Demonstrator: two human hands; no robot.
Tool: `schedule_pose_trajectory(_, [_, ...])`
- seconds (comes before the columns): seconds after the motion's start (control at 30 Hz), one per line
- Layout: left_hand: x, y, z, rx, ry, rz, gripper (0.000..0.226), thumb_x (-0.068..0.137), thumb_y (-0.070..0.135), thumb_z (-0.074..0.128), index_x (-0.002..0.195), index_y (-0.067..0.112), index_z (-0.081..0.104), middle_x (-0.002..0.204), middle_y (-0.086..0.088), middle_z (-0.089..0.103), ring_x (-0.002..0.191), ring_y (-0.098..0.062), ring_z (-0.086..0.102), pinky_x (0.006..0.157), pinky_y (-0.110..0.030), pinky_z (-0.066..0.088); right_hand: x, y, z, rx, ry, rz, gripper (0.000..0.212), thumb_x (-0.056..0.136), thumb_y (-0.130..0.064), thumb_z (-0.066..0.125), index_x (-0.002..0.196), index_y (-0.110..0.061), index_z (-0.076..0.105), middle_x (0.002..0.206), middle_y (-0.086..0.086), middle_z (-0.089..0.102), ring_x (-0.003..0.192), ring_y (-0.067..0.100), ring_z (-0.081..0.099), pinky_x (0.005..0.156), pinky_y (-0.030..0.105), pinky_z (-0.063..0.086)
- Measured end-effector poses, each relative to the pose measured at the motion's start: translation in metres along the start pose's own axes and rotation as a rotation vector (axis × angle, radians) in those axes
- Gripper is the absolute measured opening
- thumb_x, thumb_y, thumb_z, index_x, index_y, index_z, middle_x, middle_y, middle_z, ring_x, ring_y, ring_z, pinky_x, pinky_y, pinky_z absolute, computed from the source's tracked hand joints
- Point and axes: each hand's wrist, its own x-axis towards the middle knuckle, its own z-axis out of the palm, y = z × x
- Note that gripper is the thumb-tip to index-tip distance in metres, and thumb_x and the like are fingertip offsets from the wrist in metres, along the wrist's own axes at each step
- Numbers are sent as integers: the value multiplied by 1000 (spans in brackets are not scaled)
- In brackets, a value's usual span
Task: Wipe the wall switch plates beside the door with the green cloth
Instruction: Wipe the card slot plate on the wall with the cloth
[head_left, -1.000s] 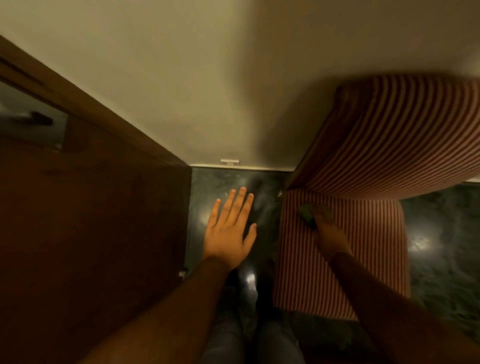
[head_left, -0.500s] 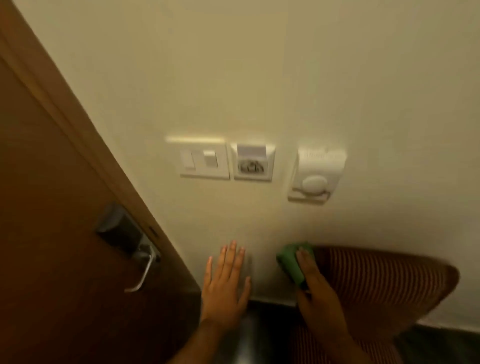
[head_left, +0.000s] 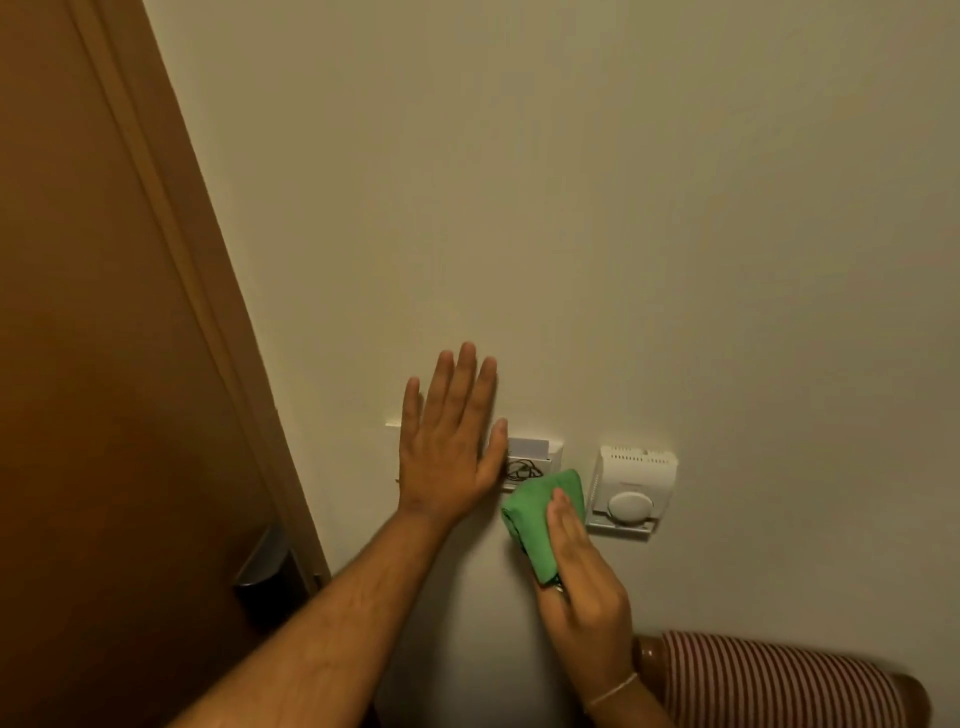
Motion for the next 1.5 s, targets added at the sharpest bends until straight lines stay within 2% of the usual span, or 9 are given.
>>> schedule_pose_trajectory(0.1, [22, -12, 14, 9, 45, 34, 80, 113, 39, 45, 180, 23, 6, 188, 3, -13, 175, -20, -9, 141, -48, -6, 8, 7, 19, -65, 15, -10, 50, 93, -4, 53, 142, 8, 54, 151, 19, 56, 138, 37, 61, 115, 39, 51])
schedule_pose_trajectory(0.23, [32, -25, 29, 37, 96, 112, 88, 113, 43, 43, 180, 30, -12, 187, 5, -21, 174, -18, -16, 140, -46, -10, 11, 21, 38, -111, 42, -2, 52, 95, -2, 46, 146, 6, 54, 159, 17, 48, 153, 29, 46, 125, 37, 41])
schedule_pose_trajectory(0.37, [30, -32, 42, 32, 127, 153, 79, 116, 43, 33, 181, 29, -11, 187, 3, -18, 174, -20, -15, 140, -46, -11, 6, 43, 58, -205, 38, -44, 51, 101, -9, 50, 152, -5, 49, 168, 14, 39, 159, 35, 36, 127, 53, 36])
schedule_pose_trajectory(0.47, [30, -34, 48, 9, 159, 177, 73, 119, 44, 27, 182, 28, -6, 188, 2, -13, 175, -22, -11, 140, -48, -9, 6, 57, 71, -315, 42, -90, 55, 112, -23, 45, 164, -12, 33, 176, 8, 23, 163, 33, 27, 134, 48, 23])
schedule_pose_trajectory(0.57, [30, -36, 50, -5, 195, 191, 74, 119, 43, 32, 182, 27, -2, 189, 1, -9, 175, -23, -7, 140, -49, -6, 6, 63, 82, -373, 88, -111, 61, 112, -19, 45, 168, -17, 21, 177, 6, 17, 165, 29, 21, 135, 45, 21])
schedule_pose_trajectory(0.87, [30, -36, 47, -27, 178, 178, 68, 121, 41, 26, 182, 29, -2, 188, 3, -10, 175, -22, -8, 140, -48, -8, 1, 53, 85, -317, 77, -43, 55, 113, -11, 38, 167, -18, 26, 176, 5, 21, 164, 27, 22, 134, 49, 21])
schedule_pose_trajectory(1.2, [44, -44, 27, 28, 146, 203, 66, 124, 37, 23, 180, 31, -10, 185, 6, -24, 172, -17, -21, 139, -45, -13, 0, 50, 68, -313, -9, 0, 64, 88, -3, 46, 152, -2, 49, 161, 17, 41, 156, 33, 32, 135, 43, 15])
schedule_pose_trajectory(1.33, [44, -43, 27, 28, 137, 204, 65, 124, 38, 20, 179, 32, -15, 183, 7, -28, 171, -17, -25, 139, -45, -15, -1, 50, 76, -309, 40, 12, 61, 92, -2, 48, 153, -6, 44, 160, 15, 43, 166, 22, 13, 135, 43, 14])
schedule_pose_trajectory(1.5, [43, -43, 27, 29, 121, 194, 67, 124, 39, 20, 178, 32, -17, 182, 7, -31, 170, -17, -27, 138, -45, -15, 3, 36, 97, -292, 68, -22, 63, 90, 2, 49, 152, -7, 45, 164, 7, 38, 166, 19, 11, 137, 41, 12])
